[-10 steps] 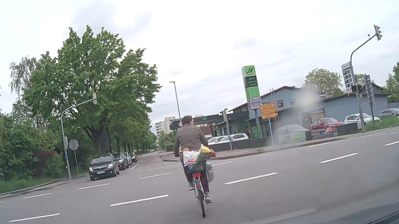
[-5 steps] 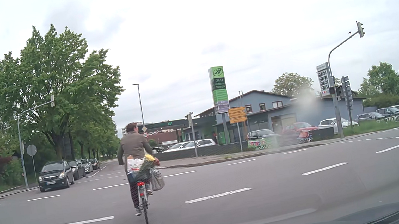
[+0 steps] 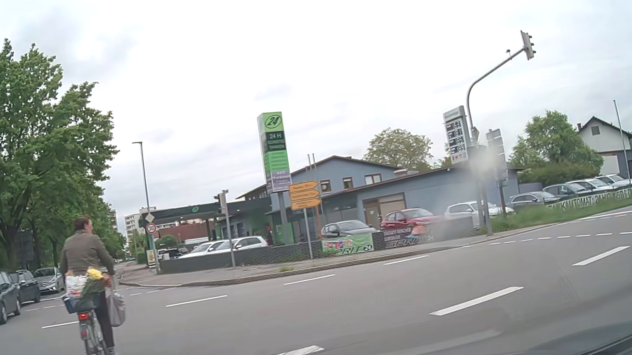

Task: Follow the waypoints while adhering to traffic rules and regulations

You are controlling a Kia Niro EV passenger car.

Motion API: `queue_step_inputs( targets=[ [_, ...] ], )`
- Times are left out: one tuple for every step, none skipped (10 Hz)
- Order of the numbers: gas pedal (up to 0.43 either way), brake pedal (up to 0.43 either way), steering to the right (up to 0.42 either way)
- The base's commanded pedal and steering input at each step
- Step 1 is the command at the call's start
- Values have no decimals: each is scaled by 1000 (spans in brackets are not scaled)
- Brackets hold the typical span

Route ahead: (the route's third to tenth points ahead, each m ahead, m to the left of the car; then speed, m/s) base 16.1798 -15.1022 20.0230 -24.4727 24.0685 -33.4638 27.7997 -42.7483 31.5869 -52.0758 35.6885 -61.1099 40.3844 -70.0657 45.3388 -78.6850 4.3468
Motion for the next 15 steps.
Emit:
queue_step_inputs(
  targets=[
    [189, 0, 305],
    [189, 0, 305],
    [189, 0, 305],
    [189, 0, 305],
    [189, 0, 305],
    [189, 0, 305],
    [189, 0, 305],
    [189, 0, 305],
    [189, 0, 305],
    [189, 0, 305],
    [189, 0, 306],
    [189, 0, 308],
    [189, 0, 313],
    [189, 0, 318],
    [189, 0, 321]
  ],
)
